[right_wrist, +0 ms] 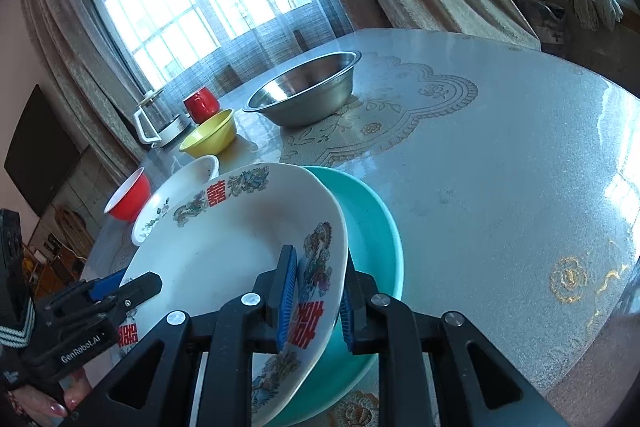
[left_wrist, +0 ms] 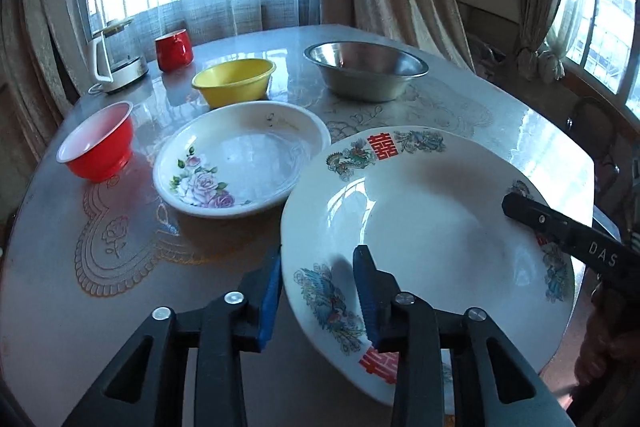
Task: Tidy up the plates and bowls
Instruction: 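Lower the red-character plate onto the teal plate and open both tools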
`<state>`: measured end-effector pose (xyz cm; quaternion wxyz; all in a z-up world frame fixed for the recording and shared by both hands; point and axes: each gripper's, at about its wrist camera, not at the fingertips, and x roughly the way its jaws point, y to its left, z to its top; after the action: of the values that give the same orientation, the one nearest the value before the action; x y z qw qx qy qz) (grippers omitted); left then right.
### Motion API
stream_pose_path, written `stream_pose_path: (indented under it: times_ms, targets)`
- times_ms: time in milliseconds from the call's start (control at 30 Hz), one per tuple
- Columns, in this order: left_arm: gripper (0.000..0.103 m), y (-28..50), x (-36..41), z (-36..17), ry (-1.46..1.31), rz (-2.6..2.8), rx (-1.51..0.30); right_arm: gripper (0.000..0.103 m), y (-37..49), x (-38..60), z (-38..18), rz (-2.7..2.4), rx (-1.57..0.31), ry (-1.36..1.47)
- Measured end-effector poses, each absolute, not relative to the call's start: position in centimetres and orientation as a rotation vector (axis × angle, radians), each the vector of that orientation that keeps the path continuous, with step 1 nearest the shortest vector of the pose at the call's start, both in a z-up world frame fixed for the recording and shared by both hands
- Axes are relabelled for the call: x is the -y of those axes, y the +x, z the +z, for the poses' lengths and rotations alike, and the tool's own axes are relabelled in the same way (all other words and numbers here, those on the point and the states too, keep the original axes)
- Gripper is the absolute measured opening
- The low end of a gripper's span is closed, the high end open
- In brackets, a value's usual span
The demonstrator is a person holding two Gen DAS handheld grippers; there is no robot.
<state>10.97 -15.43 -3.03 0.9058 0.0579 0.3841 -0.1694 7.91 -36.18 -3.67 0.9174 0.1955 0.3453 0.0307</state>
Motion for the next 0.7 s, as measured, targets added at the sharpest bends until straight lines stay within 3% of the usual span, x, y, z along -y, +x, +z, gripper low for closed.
stream_pose_path:
  times_ms: [333,467,600,700]
  targets:
    - [0.032,11.6,16.9,-2.7,0.117,-0.367,-0.779,0.020,7.9,37.2,-3.1,-0.004,-0.691,0.356]
    - [0.032,11.5,16.8,-2.6,0.129,-0.371,-0.774,0.025,7.9,36.9,-3.4,-0.025,-0.695,0.352]
    - [0.032,11.3,16.0,-2.3,0.110,-0.373,-0.759,0.036,7.0,37.0,-2.6,-0.045,-0.643,0.369]
    - [0.033,11.1,15.4,-2.2,0.096,-0.378,-0.755,0.036,6.3,37.5,-2.0,-0.071,-0.633,0.382]
